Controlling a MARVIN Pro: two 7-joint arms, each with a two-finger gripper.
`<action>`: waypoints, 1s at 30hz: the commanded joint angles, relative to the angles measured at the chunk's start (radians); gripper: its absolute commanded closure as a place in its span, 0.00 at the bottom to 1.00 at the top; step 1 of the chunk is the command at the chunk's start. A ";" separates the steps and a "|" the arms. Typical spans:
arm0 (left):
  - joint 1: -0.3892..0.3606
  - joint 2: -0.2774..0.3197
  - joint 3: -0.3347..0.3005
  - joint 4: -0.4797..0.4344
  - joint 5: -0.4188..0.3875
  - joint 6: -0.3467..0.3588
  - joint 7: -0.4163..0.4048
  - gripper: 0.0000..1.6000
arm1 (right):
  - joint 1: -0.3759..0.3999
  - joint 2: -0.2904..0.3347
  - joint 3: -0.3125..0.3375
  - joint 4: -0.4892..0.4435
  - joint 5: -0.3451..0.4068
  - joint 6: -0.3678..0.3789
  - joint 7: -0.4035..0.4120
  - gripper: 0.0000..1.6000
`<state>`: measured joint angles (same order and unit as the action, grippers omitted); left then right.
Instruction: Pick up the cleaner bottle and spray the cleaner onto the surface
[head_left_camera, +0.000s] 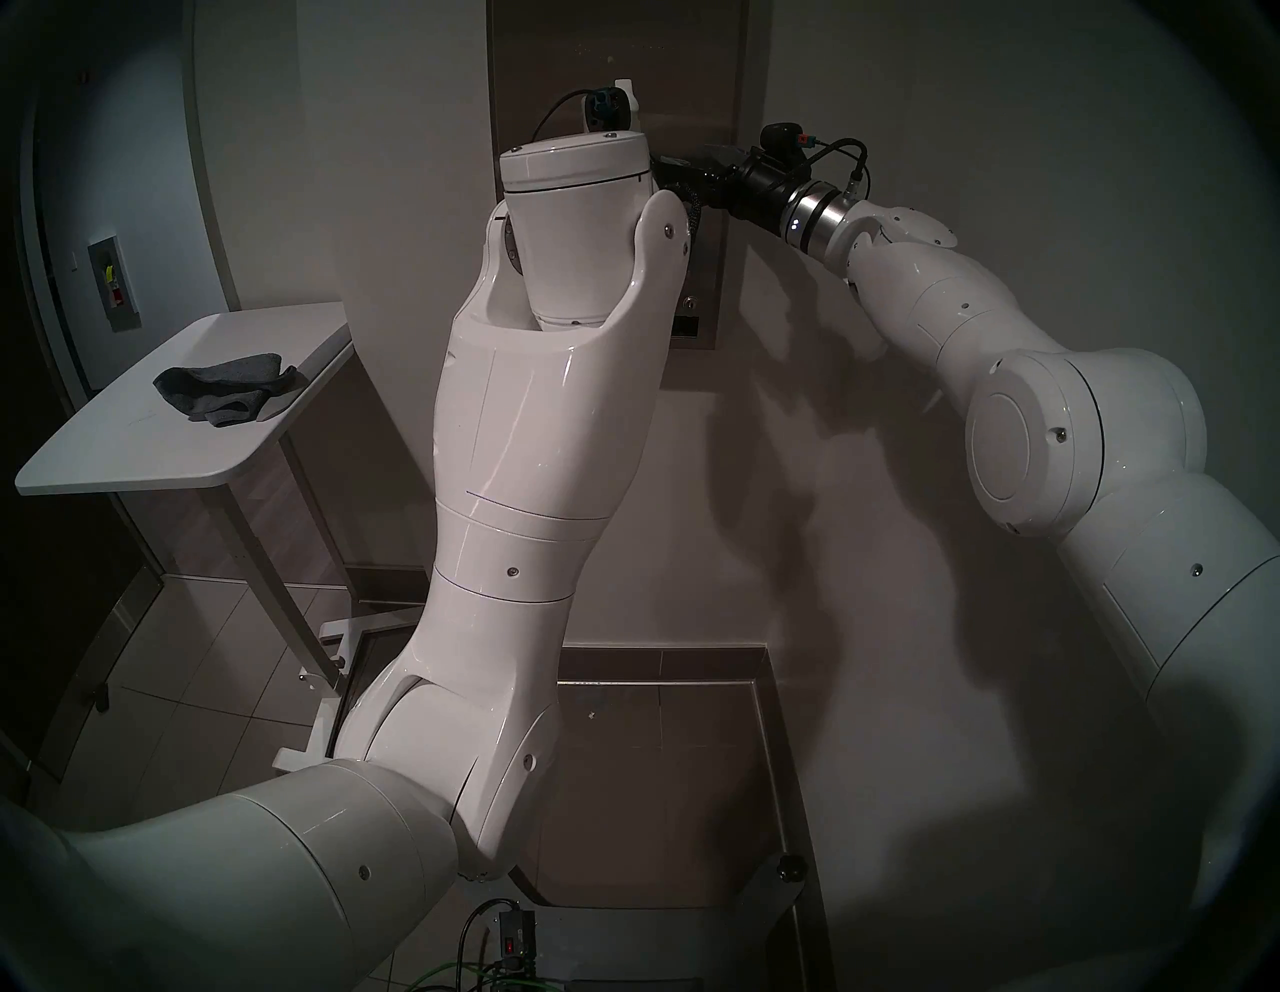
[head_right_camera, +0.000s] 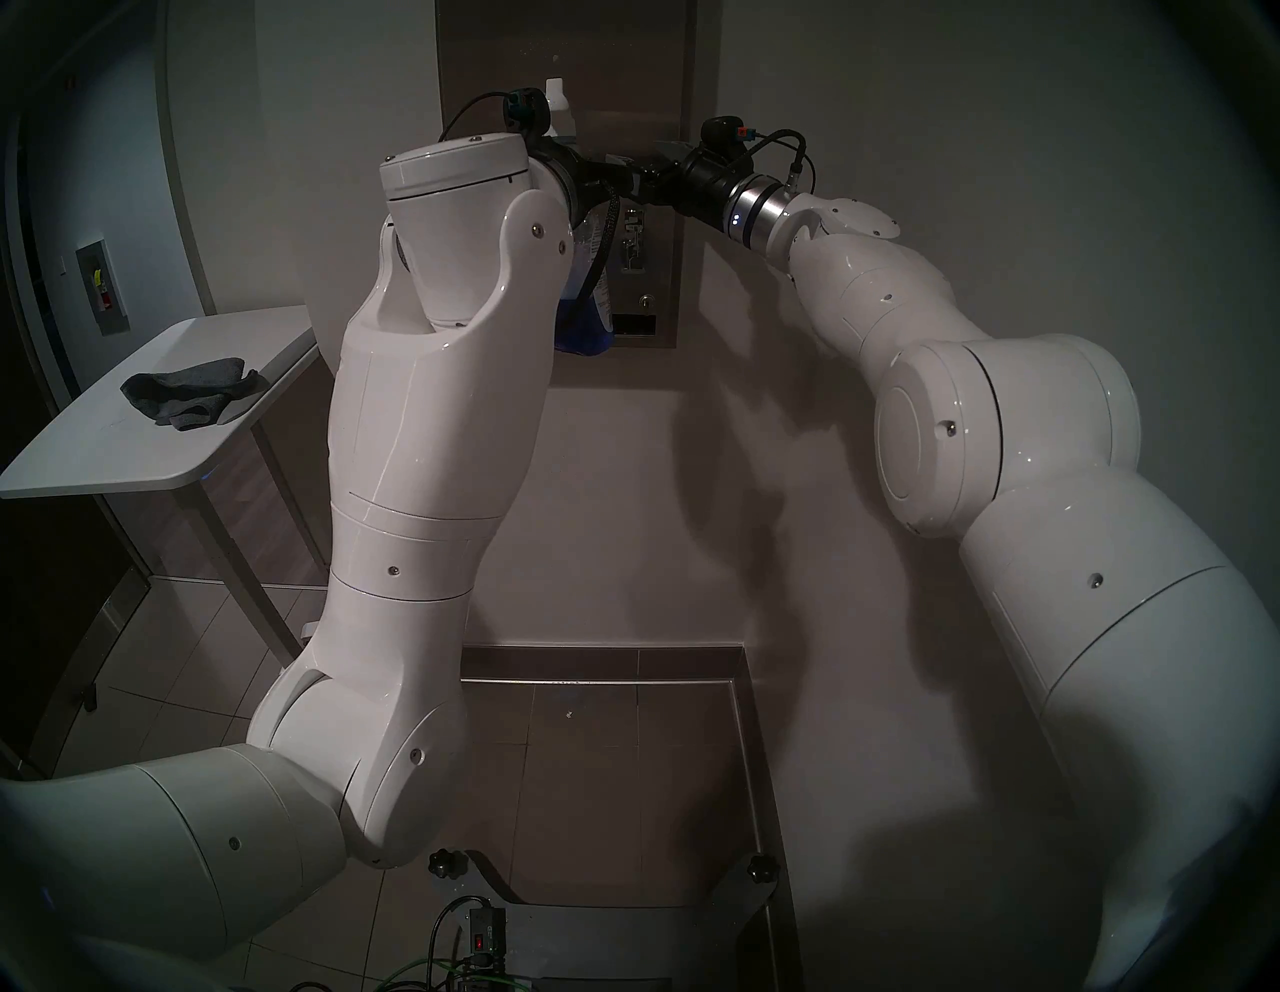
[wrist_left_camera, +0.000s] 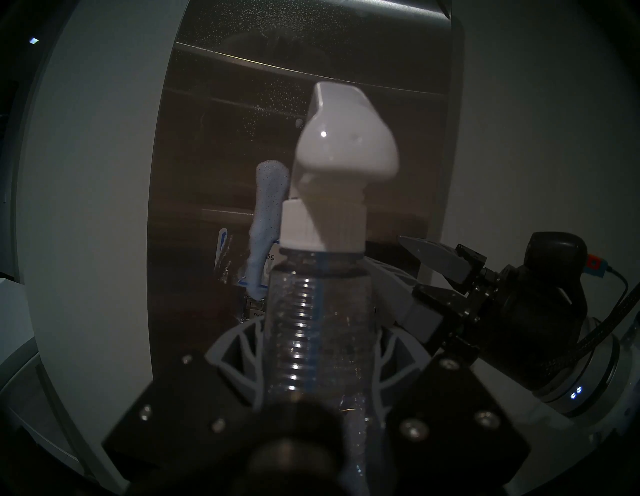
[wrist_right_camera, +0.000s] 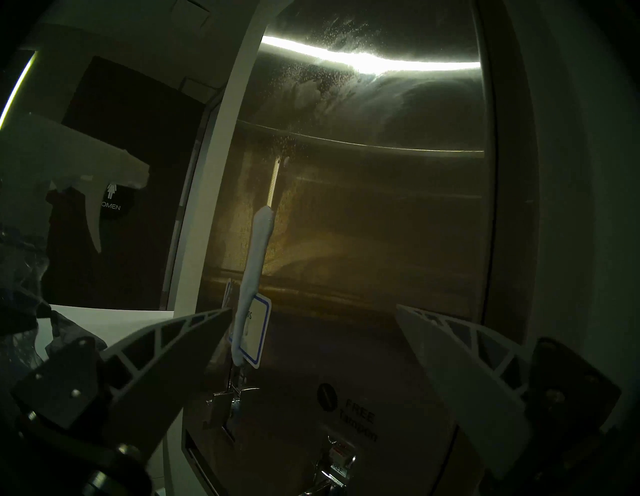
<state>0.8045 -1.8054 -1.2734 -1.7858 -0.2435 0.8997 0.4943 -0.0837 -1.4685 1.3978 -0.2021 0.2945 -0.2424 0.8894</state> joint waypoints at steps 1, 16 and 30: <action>-0.064 -0.018 0.005 -0.049 0.004 -0.022 -0.003 1.00 | 0.000 0.009 0.008 -0.031 0.001 -0.059 -0.056 0.00; -0.111 -0.007 -0.034 -0.107 0.024 -0.023 0.010 1.00 | -0.053 0.025 0.020 -0.036 0.006 -0.155 -0.096 0.00; -0.120 0.044 -0.135 -0.172 0.061 -0.016 0.061 1.00 | -0.092 0.040 0.041 -0.051 0.012 -0.247 -0.134 0.00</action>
<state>0.7536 -1.7842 -1.3704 -1.8873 -0.2035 0.9023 0.5394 -0.1832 -1.4552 1.4219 -0.2217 0.2988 -0.4463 0.7979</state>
